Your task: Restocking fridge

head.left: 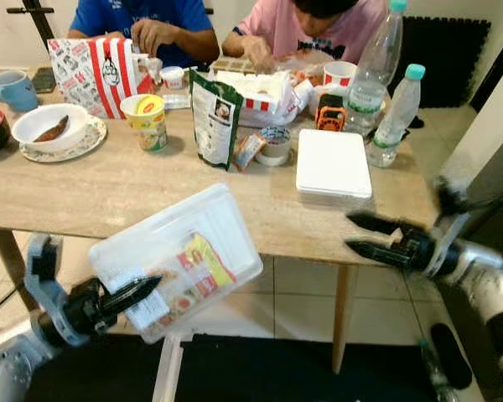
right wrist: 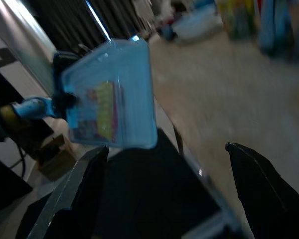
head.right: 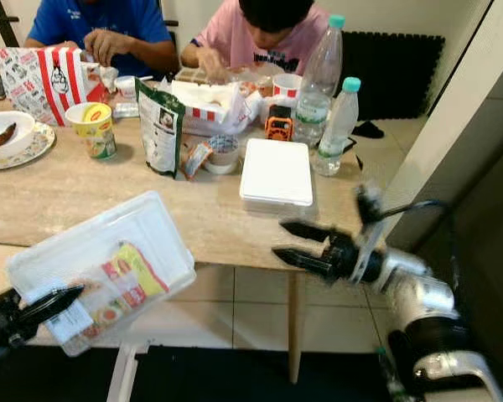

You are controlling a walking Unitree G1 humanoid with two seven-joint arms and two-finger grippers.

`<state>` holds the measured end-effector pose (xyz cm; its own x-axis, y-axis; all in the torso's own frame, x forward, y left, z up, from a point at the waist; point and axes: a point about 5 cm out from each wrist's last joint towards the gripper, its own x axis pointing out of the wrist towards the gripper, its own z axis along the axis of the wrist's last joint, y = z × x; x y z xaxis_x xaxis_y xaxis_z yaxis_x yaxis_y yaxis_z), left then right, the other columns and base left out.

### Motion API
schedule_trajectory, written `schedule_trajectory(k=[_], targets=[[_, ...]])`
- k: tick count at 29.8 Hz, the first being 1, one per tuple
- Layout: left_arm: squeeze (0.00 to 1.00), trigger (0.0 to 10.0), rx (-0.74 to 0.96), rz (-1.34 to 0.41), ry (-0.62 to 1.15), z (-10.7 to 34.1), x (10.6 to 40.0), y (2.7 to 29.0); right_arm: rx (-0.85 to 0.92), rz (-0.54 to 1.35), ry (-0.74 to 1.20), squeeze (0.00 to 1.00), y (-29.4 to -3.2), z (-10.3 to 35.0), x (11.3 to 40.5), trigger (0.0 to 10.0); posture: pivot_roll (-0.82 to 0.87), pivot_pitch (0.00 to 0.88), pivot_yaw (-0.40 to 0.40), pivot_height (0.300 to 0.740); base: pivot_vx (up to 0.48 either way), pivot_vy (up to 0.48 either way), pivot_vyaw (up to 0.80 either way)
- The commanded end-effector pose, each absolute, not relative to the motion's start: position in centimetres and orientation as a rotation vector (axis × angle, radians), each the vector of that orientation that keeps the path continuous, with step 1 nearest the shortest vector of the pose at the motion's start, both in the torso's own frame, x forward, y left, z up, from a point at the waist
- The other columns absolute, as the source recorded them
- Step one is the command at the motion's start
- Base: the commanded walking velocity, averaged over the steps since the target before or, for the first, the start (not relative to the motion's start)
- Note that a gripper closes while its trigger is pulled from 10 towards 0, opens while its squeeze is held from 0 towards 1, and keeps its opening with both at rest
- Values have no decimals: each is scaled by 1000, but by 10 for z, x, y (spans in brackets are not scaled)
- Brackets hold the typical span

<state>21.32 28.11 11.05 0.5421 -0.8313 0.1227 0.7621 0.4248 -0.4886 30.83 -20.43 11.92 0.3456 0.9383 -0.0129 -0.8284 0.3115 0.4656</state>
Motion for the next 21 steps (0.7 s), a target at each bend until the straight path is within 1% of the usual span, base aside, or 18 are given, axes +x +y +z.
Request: schedule_trajectory(k=[1,6,7,9,10,11,12,13,14,15,16,18,19,21], targets=[[0,0,-557,-992,161,99,210,278,381,1131,380,0,-206,101,303,10000,18,60,-13,740,0,0,0],[0,0,-606,-921,251,73,200,281,360,954,532,0,-211,57,289,10000,18,59,-11,740,0,0,0],[0,0,-606,-921,251,73,200,281,360,954,532,0,-211,57,289,10000,18,59,-11,740,0,0,0],[0,0,-617,-862,317,56,195,284,358,810,609,0,-217,35,281,10000,18,61,-10,740,0,0,0],[0,0,-617,-862,317,56,195,284,358,810,609,0,-217,35,281,10000,18,61,-10,740,0,0,0],[0,0,-619,-815,346,48,194,285,345,741,653,0,-221,25,276,10000,17,61,-11,740,0,0,0],[0,7373,-630,-763,363,40,194,287,333,679,691,0,-223,15,271,10000,19,61,-13,740,0,0,0],[0,7373,-630,-763,363,40,194,287,333,679,691,0,-223,15,271,10000,19,61,-13,740,0,0,0],[0,10000,-645,-682,393,29,195,287,316,591,746,0,-226,2,262,10000,23,60,-15,740,0,0,0],[0,10000,-660,-616,430,16,192,285,294,493,800,0,-230,-12,252,10000,25,62,-16,740,0,0,0],[0,10000,-660,-616,430,16,192,285,294,493,800,0,-230,-12,252,10000,25,62,-16,740,0,0,0],[0,10000,-675,-510,503,-5,184,279,273,344,869,0,-236,-30,236,10000,25,62,-16,740,0,0,0],[0,10000,-675,-510,503,-5,184,279,273,344,869,0,-236,-30,236,10000,25,62,-16,740,0,0,0],[0,10000,-675,-376,564,-23,177,275,270,235,909,0,-241,-41,222,10000,22,62,-12,740,0,0,0]])
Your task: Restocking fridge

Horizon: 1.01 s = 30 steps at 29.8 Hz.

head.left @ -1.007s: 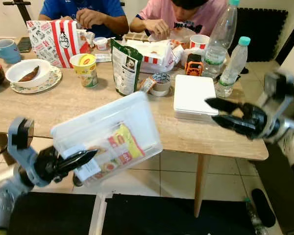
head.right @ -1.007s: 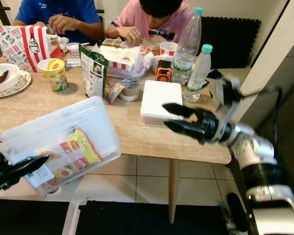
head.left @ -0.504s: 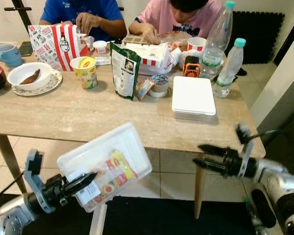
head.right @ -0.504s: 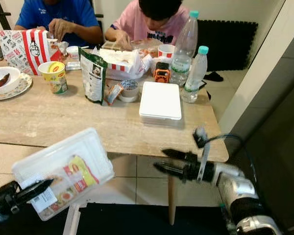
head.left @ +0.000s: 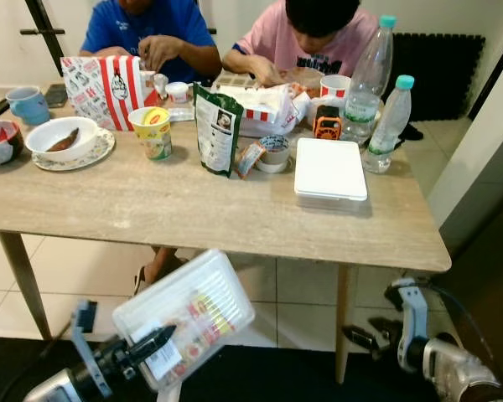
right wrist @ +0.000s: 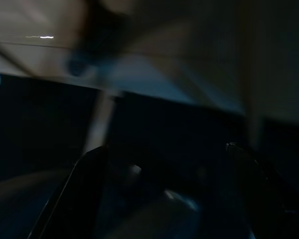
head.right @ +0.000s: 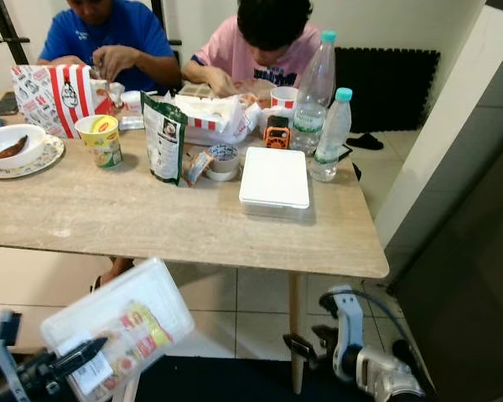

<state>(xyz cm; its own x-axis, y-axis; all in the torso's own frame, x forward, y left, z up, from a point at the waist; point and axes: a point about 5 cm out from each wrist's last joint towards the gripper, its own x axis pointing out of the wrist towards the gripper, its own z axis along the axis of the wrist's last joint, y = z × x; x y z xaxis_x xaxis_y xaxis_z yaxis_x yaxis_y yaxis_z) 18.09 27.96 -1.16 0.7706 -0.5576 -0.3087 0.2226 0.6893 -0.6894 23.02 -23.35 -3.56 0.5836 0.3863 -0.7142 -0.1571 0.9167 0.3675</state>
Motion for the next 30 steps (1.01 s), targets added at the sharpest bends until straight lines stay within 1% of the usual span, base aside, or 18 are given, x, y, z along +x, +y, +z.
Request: schedule_trajectory(k=[1,2,3,5,7,8,9,11,13,14,15,16,19,22,24,28,30], targets=[[0,10000,-675,-376,564,-23,177,275,270,235,909,0,-241,-41,222,10000,22,62,-12,740,0,0,0],[0,10000,-684,-307,588,-31,172,275,268,190,926,0,-243,-46,216,10000,22,62,-12,740,0,0,0],[0,10000,-684,-307,588,-31,172,275,268,190,926,0,-243,-46,216,10000,22,62,-12,740,0,0,0],[0,10000,-706,-224,612,-42,163,272,262,111,952,0,-248,-54,204,10000,14,64,-10,740,0,0,0],[0,10000,-706,-224,612,-42,163,272,262,111,952,0,-248,-54,204,10000,14,64,-10,740,0,0,0],[0,10000,-730,-228,602,-44,160,270,263,94,963,0,-249,-56,200,10000,10,69,-12,740,0,0,0],[0,10000,-720,-192,613,-47,158,271,265,77,973,0,-251,-59,195,10000,13,70,-14,740,0,0,0],[0,10000,-720,-192,613,-47,158,271,265,77,973,0,-251,-59,195,10000,13,70,-14,740,0,0,0],[0,10000,-675,-48,644,-53,154,278,261,32,990,0,-253,-63,188,10000,10,67,-13,740,0,0,0],[0,10000,-675,-48,644,-53,154,278,261,32,990,0,-253,-63,188,10000,10,67,-13,740,0,0,0],[0,10000,-618,102,689,-60,149,283,250,-13,1006,0,-254,-67,182,10000,8,64,-12,740,0,0,0],[0,10000,-593,162,719,-64,144,284,248,-31,1014,0,-255,-68,179,10000,8,64,-12,740,0,0,0],[0,10000,-550,272,804,-75,130,281,222,-67,1040,0,-256,-73,171,10000,6,65,-11,740,0,0,0],[0,10000,-494,321,911,-88,113,268,190,-106,1079,0,-258,-78,159,10000,-4,62,-7,740,0,0,0],[0,10000,-470,330,950,-93,107,260,173,-125,1105,0,-257,-81,153,10000,-13,64,-9,740,0,0,0],[0,10000,-452,351,968,-98,106,248,154,-127,1151,0,-252,-87,144,10000,-2,53,2,740,0,0,-606],[0,10000,-448,356,967,-98,107,247,153,-123,1159,0,-250,-88,143,10000,-2,53,2,740,0,0,-788]])
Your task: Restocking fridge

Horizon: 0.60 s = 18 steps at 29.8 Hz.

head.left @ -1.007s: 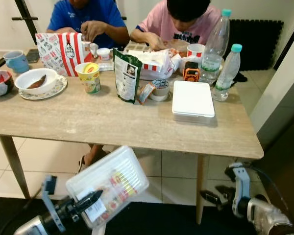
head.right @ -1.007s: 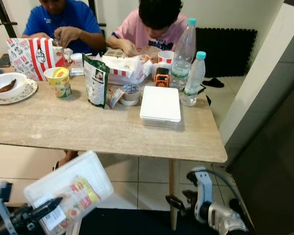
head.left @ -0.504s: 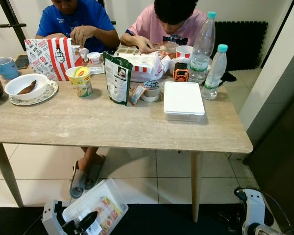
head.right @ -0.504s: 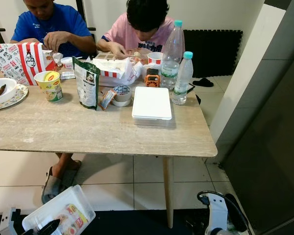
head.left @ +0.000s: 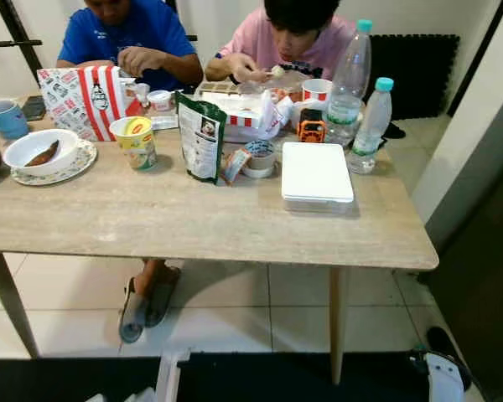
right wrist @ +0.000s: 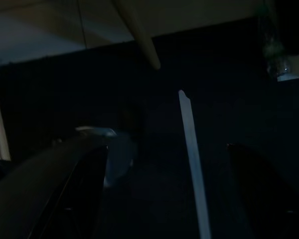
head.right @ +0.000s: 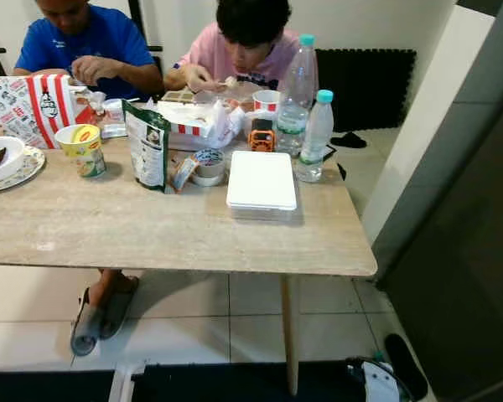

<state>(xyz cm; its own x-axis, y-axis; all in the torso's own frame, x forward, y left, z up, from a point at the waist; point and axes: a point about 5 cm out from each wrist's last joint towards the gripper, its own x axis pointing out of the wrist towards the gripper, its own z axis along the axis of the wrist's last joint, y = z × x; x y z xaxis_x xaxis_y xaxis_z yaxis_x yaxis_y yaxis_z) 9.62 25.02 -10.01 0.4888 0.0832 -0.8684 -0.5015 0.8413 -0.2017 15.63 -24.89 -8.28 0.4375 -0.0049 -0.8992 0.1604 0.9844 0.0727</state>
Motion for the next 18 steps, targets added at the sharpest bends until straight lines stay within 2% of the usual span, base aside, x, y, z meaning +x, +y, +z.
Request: schedule_trajectory(k=[1,7,10,14,18], targets=[[0,10000,-443,354,965,-98,108,244,151,-121,1164,0,-248,-89,142,10000,-2,53,10,740,0,0,-788],[0,10000,-365,368,1009,-100,107,244,120,-98,1205,0,-233,-96,134,10000,-23,50,40,740,0,0,-788],[0,10000,-329,360,989,-95,118,249,119,-78,1201,0,-225,-97,137,10000,-4,21,28,740,0,0,-785],[0,10000,-328,387,941,-90,129,255,107,-68,1204,0,-223,-97,138,10000,0,0,40,740,0,0,-783],[0,10000,-282,394,970,-90,126,259,101,-71,1203,0,-221,-97,141,10000,-7,0,60,740,0,0,-788]])
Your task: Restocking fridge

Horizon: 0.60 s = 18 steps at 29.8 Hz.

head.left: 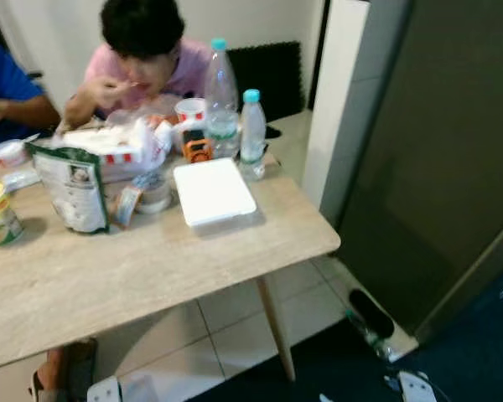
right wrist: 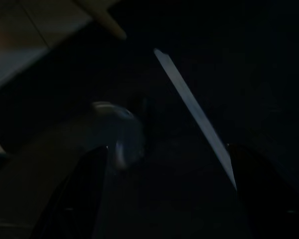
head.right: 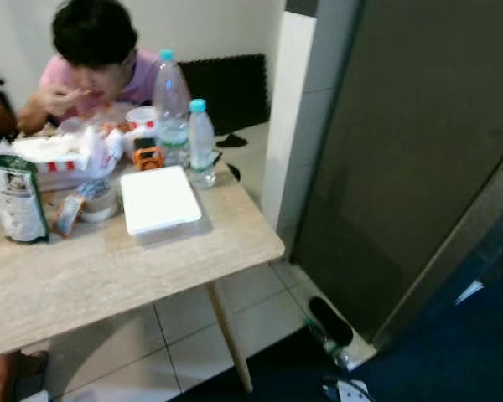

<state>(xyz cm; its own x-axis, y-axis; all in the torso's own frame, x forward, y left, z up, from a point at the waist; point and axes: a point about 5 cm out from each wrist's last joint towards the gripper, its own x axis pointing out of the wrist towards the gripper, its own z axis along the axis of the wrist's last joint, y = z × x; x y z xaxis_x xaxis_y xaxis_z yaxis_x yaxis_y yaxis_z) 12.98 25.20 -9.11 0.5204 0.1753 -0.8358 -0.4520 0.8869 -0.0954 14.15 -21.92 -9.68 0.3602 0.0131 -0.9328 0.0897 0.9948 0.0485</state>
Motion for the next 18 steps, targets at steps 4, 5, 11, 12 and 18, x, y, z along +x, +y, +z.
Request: schedule_trajectory(k=[4,5,11,12,18], targets=[[0,10000,-279,402,992,-92,123,259,90,-60,1192,0,-217,-95,147,10000,-4,0,63,740,0,0,-788],[0,10000,-274,383,982,-91,127,258,90,-45,1183,0,-213,-95,151,10000,1,0,61,740,0,0,-788],[0,10000,-269,367,963,-89,135,255,52,31,1183,0,-199,-94,159,10000,23,0,57,740,0,0,-788],[0,10000,-269,367,963,-89,135,255,52,31,1183,0,-199,-94,159,10000,23,0,57,740,0,0,-788],[0,10000,-294,357,997,-94,128,245,29,64,1165,0,-194,-92,164,10000,22,0,52,740,0,0,-788]])
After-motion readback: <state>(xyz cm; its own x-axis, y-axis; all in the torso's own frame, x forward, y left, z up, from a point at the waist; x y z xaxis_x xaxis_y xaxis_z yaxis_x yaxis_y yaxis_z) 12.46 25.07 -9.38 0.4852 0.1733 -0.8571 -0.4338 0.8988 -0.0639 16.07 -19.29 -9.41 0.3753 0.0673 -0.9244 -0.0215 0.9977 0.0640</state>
